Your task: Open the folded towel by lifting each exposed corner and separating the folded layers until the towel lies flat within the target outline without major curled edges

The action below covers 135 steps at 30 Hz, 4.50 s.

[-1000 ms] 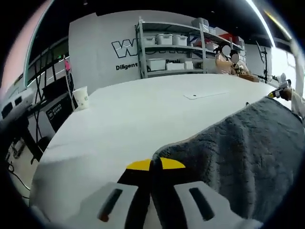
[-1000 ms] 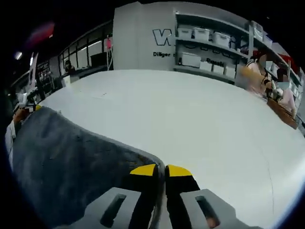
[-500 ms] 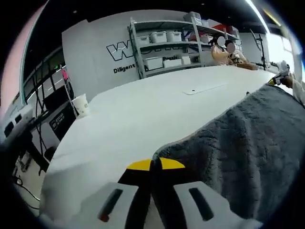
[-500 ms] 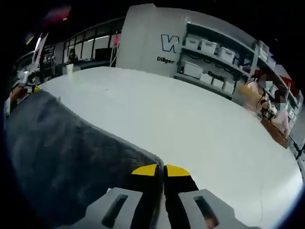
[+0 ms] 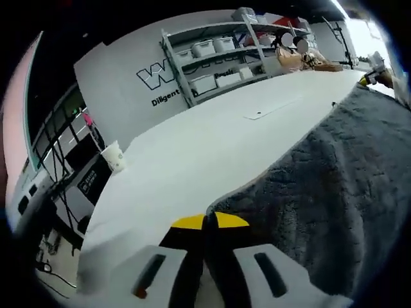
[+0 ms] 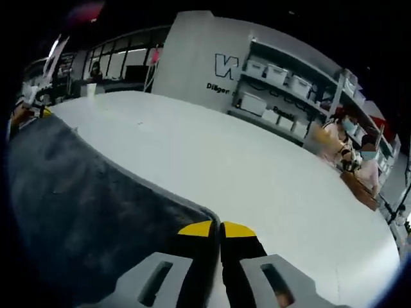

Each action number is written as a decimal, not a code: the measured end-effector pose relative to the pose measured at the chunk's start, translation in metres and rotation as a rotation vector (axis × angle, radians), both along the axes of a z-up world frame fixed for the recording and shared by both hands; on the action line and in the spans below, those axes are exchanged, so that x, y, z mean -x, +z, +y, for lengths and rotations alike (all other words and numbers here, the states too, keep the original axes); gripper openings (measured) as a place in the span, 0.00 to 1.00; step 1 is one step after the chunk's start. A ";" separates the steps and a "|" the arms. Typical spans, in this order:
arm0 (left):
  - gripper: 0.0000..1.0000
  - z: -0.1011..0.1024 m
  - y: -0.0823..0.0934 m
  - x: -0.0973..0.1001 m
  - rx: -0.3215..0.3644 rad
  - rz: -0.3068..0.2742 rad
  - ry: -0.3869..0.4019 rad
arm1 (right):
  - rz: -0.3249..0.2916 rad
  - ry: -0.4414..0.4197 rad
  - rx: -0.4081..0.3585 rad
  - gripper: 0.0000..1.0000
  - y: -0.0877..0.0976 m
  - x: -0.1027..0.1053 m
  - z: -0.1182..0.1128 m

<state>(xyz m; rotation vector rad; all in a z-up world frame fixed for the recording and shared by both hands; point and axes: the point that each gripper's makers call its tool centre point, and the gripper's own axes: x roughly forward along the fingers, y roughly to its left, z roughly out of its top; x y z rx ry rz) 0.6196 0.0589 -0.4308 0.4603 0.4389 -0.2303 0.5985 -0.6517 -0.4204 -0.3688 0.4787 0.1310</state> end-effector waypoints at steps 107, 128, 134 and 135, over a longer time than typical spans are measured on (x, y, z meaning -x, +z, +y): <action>0.45 0.037 0.019 -0.004 0.027 -0.088 0.198 | -0.057 -0.243 0.190 0.65 0.015 0.000 -0.047; 0.99 -0.018 0.035 0.012 0.438 -0.017 0.092 | 0.026 -0.299 -0.036 0.99 0.019 0.028 -0.046; 0.99 -0.031 0.044 0.020 0.497 -0.009 0.061 | 0.022 -0.276 -0.098 0.99 0.028 0.036 -0.035; 0.99 -0.032 0.046 0.021 0.495 -0.011 0.056 | 0.010 -0.268 -0.106 0.99 0.033 0.038 -0.031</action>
